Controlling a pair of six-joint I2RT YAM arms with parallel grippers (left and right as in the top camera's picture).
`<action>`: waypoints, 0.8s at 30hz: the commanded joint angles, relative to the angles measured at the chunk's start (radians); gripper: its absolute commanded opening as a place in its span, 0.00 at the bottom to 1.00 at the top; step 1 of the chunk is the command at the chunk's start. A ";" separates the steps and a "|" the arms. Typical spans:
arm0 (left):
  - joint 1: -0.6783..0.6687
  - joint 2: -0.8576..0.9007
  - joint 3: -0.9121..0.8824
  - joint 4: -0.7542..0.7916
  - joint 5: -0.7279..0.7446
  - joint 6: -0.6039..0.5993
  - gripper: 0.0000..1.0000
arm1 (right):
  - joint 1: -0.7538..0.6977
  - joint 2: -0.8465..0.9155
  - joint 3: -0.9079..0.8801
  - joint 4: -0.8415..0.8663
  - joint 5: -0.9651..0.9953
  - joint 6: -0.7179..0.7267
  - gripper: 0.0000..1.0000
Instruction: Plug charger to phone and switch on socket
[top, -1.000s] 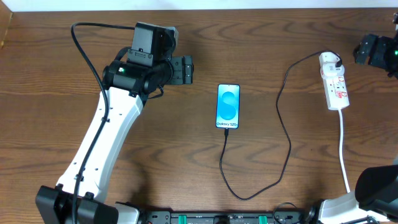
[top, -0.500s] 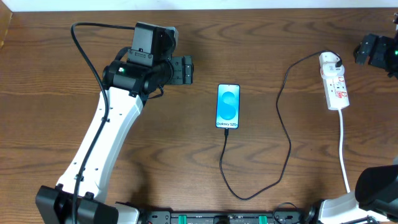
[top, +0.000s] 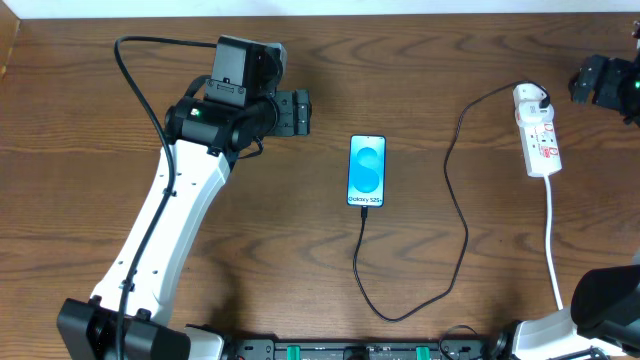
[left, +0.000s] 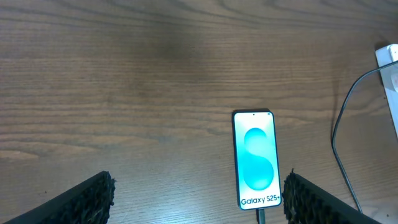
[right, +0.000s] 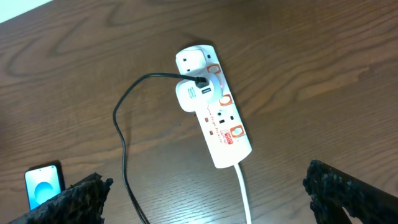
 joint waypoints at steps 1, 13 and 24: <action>0.000 -0.004 0.003 -0.003 -0.014 0.007 0.87 | -0.001 -0.012 0.017 -0.001 0.004 0.010 0.99; -0.085 -0.006 -0.011 -0.063 -0.169 0.007 0.86 | -0.001 -0.012 0.017 -0.001 0.004 0.010 0.99; -0.225 -0.011 -0.077 -0.062 -0.363 0.007 0.87 | -0.001 -0.012 0.017 -0.001 0.004 0.010 0.99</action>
